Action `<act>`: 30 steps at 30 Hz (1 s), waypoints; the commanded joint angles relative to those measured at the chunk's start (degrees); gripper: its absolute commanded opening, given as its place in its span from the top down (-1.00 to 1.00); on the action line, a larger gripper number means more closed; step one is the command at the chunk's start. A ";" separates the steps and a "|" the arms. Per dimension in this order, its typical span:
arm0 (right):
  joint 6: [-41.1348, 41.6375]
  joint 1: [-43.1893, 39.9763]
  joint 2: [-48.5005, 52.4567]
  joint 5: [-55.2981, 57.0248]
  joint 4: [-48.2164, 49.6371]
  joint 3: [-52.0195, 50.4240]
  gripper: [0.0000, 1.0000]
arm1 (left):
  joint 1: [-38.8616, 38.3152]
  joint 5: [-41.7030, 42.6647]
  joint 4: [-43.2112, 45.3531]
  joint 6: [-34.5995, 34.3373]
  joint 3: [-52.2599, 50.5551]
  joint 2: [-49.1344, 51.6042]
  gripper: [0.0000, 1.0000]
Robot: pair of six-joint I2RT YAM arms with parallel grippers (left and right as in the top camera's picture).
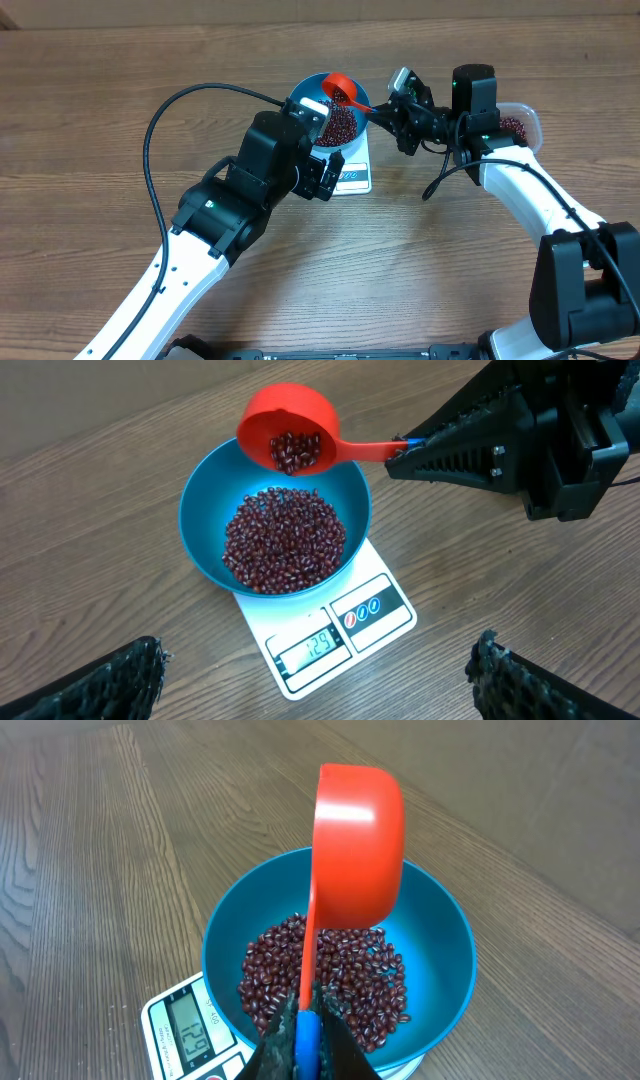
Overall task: Scoop item into bowl and weigh 150g on scale
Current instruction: 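Tip the scoop over the blue bowl with the right gripper to pour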
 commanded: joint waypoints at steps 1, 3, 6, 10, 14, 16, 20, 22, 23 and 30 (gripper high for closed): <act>-0.28 0.11 0.07 0.17 0.31 0.50 0.92 | 0.26 0.66 0.07 0.66 1.40 0.35 -0.99; -0.31 0.11 0.07 0.17 0.31 0.50 0.92 | 0.26 0.66 0.04 0.66 1.40 0.33 -0.99; -0.31 0.11 0.07 0.17 0.31 0.50 0.92 | 0.26 0.66 0.04 0.66 1.40 0.35 -0.99; -2.95 0.11 0.07 0.20 0.31 0.50 0.92 | 0.26 0.66 0.04 0.66 1.40 0.33 -0.99; -11.72 0.11 0.07 1.75 0.35 0.50 0.92 | 0.26 0.66 0.04 0.66 1.40 0.35 -0.99; -15.37 0.11 0.07 4.37 0.35 0.50 0.92 | 0.26 0.66 0.04 0.66 1.40 0.33 -0.99; -19.45 0.11 0.07 9.31 0.35 0.50 0.92 | 0.26 0.66 0.04 0.66 1.40 0.33 -0.99; -19.93 0.11 0.07 10.58 0.39 0.50 0.92 | 0.26 0.66 0.04 0.66 1.40 0.33 -0.99; -20.04 0.11 0.07 10.64 0.37 0.50 0.92 | 0.26 0.66 0.04 0.66 1.40 0.35 -0.99; -20.00 0.11 0.07 10.62 0.57 0.50 0.92 | 0.26 0.66 0.04 0.66 1.40 0.33 -0.99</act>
